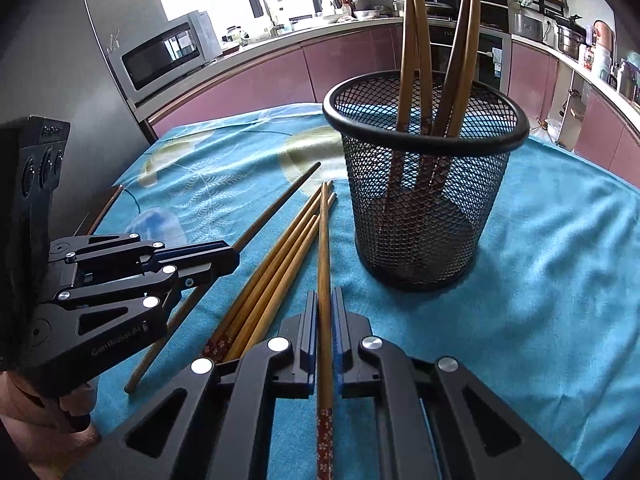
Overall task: Organize utensils
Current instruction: 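Grasp a chopstick with the right gripper and lift it while the left grasps another, then carry the right gripper's chopstick over the mesh cup and lower it in while the left does too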
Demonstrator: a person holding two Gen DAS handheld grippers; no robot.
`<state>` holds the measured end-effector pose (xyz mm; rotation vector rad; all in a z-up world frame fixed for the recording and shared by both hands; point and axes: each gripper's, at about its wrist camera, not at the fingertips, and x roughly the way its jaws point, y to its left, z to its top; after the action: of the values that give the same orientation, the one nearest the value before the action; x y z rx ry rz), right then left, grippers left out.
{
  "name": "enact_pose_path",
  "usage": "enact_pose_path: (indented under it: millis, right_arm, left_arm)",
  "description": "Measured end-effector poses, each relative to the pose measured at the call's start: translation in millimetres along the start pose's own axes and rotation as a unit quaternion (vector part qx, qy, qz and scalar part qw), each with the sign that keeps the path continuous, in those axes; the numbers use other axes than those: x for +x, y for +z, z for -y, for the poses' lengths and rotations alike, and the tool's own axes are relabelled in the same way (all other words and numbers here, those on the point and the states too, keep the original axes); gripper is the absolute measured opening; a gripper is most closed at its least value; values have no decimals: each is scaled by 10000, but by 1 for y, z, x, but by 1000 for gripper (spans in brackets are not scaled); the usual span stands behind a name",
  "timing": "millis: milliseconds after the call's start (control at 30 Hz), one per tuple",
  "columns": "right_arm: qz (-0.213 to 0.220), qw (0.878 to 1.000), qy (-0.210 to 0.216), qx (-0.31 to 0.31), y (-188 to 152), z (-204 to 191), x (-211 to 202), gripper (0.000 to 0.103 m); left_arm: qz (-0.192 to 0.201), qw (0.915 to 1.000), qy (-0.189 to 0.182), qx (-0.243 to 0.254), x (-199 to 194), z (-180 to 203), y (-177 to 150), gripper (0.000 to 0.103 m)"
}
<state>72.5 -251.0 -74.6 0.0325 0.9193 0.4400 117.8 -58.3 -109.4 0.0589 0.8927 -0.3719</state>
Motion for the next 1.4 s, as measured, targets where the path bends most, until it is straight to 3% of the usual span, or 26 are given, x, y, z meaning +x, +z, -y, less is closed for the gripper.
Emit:
enact_pose_path:
  millis: [233,767,1400]
  right_arm:
    - [157,9994,299,24,-1,3,-21,6]
    - [967,9916,858,52,8,10,-85,6]
    - [1722,9827,680,14,26,27,-136,6]
  left_arm:
    - [217,9996,-198,-56,-24,-5,3,8]
    - [817,9917,-973,-199,-86,-9,20,7]
    - [1508,9791,-1337,-283,-132,-9,45,7]
